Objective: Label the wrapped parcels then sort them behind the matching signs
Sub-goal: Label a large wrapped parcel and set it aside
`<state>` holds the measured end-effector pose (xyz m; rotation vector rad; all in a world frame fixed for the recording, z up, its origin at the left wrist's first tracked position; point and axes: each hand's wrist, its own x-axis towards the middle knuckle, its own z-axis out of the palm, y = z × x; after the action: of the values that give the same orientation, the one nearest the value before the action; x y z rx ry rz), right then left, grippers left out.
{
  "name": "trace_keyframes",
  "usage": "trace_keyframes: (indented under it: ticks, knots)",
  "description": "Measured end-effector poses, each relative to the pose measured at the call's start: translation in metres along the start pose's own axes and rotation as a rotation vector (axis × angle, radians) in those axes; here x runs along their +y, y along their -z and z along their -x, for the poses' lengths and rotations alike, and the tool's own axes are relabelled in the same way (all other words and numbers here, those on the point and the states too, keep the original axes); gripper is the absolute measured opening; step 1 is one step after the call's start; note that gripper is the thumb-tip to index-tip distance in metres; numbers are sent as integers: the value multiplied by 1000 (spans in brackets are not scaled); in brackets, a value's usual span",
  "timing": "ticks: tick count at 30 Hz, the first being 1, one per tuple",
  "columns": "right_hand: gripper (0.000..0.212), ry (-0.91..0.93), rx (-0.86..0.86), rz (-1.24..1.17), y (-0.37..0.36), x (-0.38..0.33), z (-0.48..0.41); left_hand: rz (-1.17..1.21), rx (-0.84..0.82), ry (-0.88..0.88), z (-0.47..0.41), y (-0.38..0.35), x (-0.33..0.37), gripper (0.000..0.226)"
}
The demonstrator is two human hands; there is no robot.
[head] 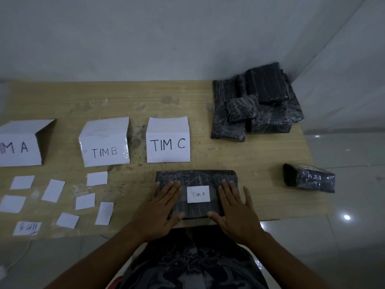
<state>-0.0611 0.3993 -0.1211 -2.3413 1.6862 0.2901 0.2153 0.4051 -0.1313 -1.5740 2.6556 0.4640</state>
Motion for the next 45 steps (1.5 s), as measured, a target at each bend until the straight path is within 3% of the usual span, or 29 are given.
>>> trace_keyframes:
  ticks: [6,13,16,19,21,24,30,37,45]
  knots:
    - [76,145,-33,-52,2,-31,-14,43,-78,14,-11,-9,15,68]
    - [64,16,-63,-26,-3,7,-4,108,-80,112,2,-12,-3,62]
    - [71,-157,2,-238,-2,18,-3,504,81,383,2,-16,-7,68]
    - [66,-295,74,-597,2,23,-2,871,226,524,-7,-3,1,56]
    - [53,-315,104,-898,6,23,0,988,186,588,-17,8,15,59]
    - [55,-358,158,-1004,12,28,3,1017,160,593,-33,17,35,63]
    - [49,-575,276,-975,16,87,14,1044,30,499,-82,19,73,67]
    - [52,-564,320,-807,14,146,9,1060,-14,443,-135,19,95,65]
    - [50,-544,299,-695,10,161,12,965,-22,467,-164,5,100,61]
